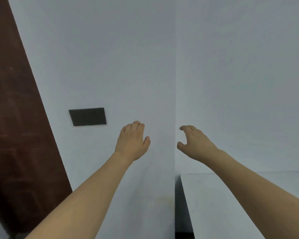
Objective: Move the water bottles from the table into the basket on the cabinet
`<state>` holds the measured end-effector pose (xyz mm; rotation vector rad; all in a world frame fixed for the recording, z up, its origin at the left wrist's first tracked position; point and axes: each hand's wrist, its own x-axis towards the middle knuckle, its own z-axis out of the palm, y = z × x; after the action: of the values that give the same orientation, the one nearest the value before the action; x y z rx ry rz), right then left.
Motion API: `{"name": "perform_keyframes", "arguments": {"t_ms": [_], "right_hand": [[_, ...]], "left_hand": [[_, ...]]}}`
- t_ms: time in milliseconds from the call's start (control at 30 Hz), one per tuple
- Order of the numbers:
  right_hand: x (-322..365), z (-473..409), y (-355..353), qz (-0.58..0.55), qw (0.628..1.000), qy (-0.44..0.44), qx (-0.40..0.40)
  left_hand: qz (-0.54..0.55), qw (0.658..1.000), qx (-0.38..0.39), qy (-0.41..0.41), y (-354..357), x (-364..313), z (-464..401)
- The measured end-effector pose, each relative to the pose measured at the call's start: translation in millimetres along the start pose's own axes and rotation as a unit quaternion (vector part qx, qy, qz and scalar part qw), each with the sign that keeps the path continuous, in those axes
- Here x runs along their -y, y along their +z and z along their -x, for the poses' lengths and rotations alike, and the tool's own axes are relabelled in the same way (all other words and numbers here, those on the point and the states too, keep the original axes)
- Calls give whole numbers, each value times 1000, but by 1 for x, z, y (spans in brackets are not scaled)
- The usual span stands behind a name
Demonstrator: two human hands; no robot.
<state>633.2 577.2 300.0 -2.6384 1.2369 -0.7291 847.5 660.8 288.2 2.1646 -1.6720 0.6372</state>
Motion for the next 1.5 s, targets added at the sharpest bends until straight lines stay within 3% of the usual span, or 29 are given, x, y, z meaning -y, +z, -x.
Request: {"name": "perform_keyframes", "arguments": {"t_ms": [267,733,1133,1500], "right_hand": [[-136,25,-54,7,999,-12,40],[-291,34,-111,0,999,2,36],[-496,70,-183,2,997,-21,74],[-589,78,-218,-1,998,-24,65]], "left_hand": [[10,999,24,-28,18,-143,-6],[46,997,53,-36,60,-302,-54],[15,998,45,-42,70,-526,-75],[43,994,52,-84,87,-615,-103]]}}
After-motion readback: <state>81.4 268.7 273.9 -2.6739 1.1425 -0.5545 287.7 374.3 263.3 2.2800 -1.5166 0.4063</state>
